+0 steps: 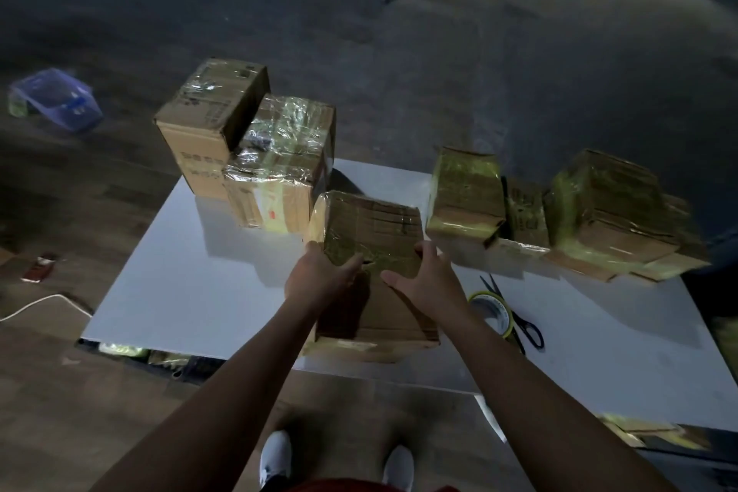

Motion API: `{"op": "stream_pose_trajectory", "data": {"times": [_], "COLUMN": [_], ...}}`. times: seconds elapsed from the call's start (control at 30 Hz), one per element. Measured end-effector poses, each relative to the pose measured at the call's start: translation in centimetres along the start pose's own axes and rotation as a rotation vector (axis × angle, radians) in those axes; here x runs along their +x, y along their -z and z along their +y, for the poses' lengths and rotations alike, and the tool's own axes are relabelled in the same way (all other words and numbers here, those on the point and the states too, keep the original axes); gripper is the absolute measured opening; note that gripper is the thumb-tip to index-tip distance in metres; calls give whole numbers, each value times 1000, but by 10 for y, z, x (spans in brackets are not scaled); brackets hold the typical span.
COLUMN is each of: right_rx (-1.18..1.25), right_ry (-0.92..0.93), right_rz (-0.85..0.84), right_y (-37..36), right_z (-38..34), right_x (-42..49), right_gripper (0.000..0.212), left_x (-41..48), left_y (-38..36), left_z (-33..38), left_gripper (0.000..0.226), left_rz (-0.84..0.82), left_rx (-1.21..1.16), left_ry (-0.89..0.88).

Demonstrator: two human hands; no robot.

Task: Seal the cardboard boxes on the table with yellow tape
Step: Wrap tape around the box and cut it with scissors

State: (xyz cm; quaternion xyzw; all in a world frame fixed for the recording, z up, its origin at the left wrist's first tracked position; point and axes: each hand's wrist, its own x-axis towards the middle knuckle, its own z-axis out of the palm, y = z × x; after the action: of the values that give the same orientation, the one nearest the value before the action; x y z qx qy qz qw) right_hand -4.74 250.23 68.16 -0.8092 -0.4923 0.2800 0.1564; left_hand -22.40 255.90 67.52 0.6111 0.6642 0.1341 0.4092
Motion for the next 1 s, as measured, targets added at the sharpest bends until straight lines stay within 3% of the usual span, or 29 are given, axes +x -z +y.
{"op": "stream_pose_trajectory", "data": {"times": [0.13, 0.47, 0.53, 0.6, 0.67, 0.77, 1.0], "right_rx": [-68, -78, -75, -87, -111, -113, -87], "right_ry": [23, 93, 92, 74, 70, 73, 82], "right_rz": [1, 17, 13, 12, 11, 17, 8], "right_y": [-4, -10, -9, -8, -8, -8, -9], "right_z": [-7, -13, -14, -15, -15, -14, -11], "right_x": [-1, -3, -1, 1, 2, 1, 1], "right_gripper": [80, 75, 74, 75, 75, 75, 74], "left_x": [5, 7, 3, -3, -5, -4, -6], "left_y": [2, 2, 1, -3, -8, -11, -6], "left_z": [-7, -15, -10, -11, -18, -24, -23], "left_gripper": [82, 66, 70, 74, 56, 24, 24], "left_rz": [46, 105, 174, 271, 337, 298, 188], "left_rx": [31, -26, 14, 122, 280, 440, 525], "left_ry": [29, 42, -24, -217, -424, -482, -489]}}
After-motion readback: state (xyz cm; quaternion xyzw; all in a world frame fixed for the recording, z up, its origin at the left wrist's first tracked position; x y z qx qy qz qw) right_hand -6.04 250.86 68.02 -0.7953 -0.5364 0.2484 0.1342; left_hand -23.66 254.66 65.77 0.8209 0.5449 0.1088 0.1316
